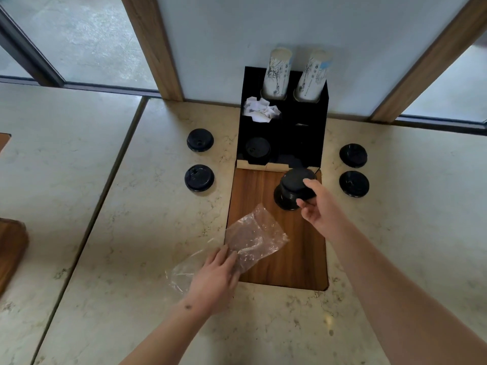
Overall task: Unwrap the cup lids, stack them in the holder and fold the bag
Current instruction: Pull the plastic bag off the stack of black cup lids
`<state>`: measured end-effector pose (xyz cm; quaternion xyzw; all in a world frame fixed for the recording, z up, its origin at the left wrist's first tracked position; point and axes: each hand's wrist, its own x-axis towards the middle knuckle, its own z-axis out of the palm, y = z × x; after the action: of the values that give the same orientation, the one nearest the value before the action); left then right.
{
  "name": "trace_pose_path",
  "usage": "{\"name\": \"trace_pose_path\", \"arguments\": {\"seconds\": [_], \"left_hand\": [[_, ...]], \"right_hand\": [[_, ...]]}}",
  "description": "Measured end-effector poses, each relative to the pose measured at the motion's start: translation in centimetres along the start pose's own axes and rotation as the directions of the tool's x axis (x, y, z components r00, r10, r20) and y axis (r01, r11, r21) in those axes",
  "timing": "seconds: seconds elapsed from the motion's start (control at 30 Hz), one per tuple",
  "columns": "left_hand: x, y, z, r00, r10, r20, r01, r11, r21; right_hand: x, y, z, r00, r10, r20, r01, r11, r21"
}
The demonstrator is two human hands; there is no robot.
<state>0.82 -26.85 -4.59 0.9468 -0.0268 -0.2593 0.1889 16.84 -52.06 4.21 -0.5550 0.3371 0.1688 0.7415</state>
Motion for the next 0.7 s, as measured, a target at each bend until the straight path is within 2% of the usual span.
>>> {"name": "trace_pose_path", "arguments": {"seconds": [0.2,0.37,0.5,0.7], "left_hand": [[4.1,1.7,-2.5,0.995,-0.101,0.011,0.101,0.995,0.008],[7.1,2.2,-3.5,0.988,-0.144,-0.051,0.144,0.989,0.011],[8.3,2.2,-3.1,0.987,-0.146,-0.067,0.146,0.989,-0.002],[8.5,1.8,-2.5,0.986,-0.129,-0.108,0.13,0.992,-0.003]], "right_hand": [[4.0,-3.3,2.6,0.997,0.034,-0.071,-0.033,0.999,0.028],[7.7,-4.6,3.6,0.988,0.062,-0.138,-0.054,0.997,0.059],[10.1,-5.0,4.4,0.97,0.001,-0.244,-0.019,0.997,-0.069],[12.7,-5.9,6.0,0.95,-0.015,-0.313,-0.039,0.986,-0.164]]}}
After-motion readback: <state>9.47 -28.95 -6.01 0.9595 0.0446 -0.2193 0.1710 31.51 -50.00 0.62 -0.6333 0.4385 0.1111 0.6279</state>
